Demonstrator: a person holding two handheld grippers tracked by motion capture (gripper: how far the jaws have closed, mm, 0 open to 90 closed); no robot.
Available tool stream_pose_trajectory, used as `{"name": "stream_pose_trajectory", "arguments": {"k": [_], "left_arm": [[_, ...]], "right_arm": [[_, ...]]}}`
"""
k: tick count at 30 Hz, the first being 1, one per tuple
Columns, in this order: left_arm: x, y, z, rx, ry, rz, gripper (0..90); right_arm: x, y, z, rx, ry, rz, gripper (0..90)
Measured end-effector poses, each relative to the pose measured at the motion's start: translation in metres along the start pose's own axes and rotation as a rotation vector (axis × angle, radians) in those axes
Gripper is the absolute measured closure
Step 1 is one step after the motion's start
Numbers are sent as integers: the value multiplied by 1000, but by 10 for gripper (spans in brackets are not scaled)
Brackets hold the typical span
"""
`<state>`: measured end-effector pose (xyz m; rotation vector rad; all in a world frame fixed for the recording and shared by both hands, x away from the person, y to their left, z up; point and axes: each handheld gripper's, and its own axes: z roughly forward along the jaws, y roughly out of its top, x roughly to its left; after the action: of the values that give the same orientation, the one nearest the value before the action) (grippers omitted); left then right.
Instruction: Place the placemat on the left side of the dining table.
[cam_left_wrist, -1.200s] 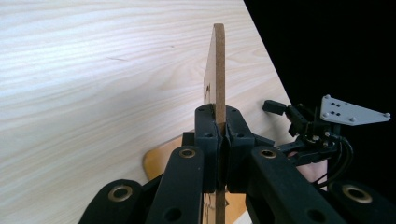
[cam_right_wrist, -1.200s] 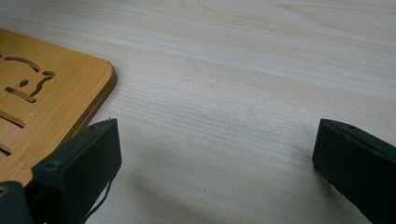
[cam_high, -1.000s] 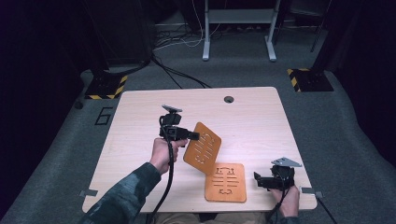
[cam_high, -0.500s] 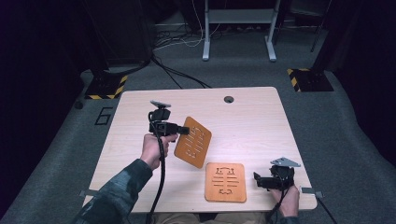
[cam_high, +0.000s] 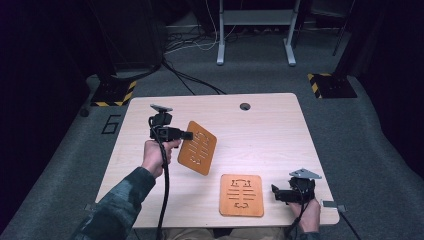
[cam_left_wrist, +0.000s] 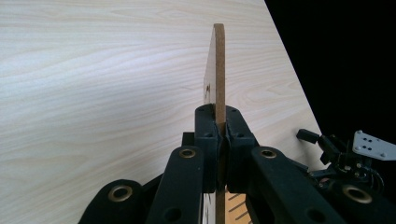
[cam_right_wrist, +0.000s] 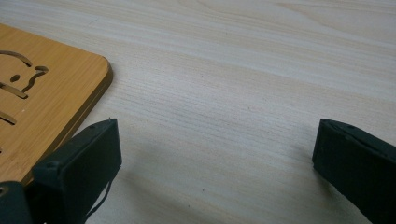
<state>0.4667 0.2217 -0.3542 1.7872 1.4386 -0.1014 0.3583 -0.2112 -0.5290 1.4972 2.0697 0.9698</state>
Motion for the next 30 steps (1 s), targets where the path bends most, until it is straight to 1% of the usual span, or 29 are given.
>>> {"name": "stream_pose_trajectory", "arguments": {"k": [5, 6, 8, 9, 11, 14, 16, 17, 18, 20, 21, 22, 23, 25, 28, 30], "left_arm": [[5, 3, -4, -7, 13, -2, 866], [8, 4, -6, -14, 19, -16, 866], [10, 5, -8, -13, 22, -12, 866], [13, 5, -10, -19, 30, -18, 866], [14, 5, -11, -17, 32, -25, 866], [19, 7, -14, -20, 43, -23, 866], [21, 7, -16, -28, 53, -37, 866], [22, 8, -17, -31, 59, -41, 866], [25, 9, -18, -28, 63, -36, 866], [28, 10, -20, -33, 73, -47, 866], [32, 11, -23, -34, 86, -51, 866], [32, 11, -23, -34, 86, -51, 866], [36, 11, -25, -36, 93, -62, 866], [38, 12, -26, -38, 96, -62, 866], [46, 14, -31, -44, 115, -72, 866], [48, 14, -32, -41, 118, -78, 866]], "right_arm": [[0, 0, 0, -1, -1, -2, 3], [0, 0, 0, -1, 0, -4, 3], [0, 0, 0, -1, -1, -3, 3], [0, 0, 0, -1, -1, -4, 3], [0, 0, 0, -1, -1, -3, 3], [0, 0, 0, -1, -1, -3, 3], [0, 0, 0, -1, -2, -3, 3], [0, 0, 0, -1, -2, -3, 3], [0, 0, 0, -1, -2, -3, 3], [0, 0, 0, -1, -2, -3, 3], [0, 0, 0, -1, -2, -3, 3], [0, 0, 0, -1, -2, -3, 3], [0, 0, 0, 0, -3, -4, 3], [0, 0, 0, 0, -4, -5, 3], [0, 0, 0, 0, -5, -5, 3], [0, 0, 0, 0, -5, -5, 3]]}}
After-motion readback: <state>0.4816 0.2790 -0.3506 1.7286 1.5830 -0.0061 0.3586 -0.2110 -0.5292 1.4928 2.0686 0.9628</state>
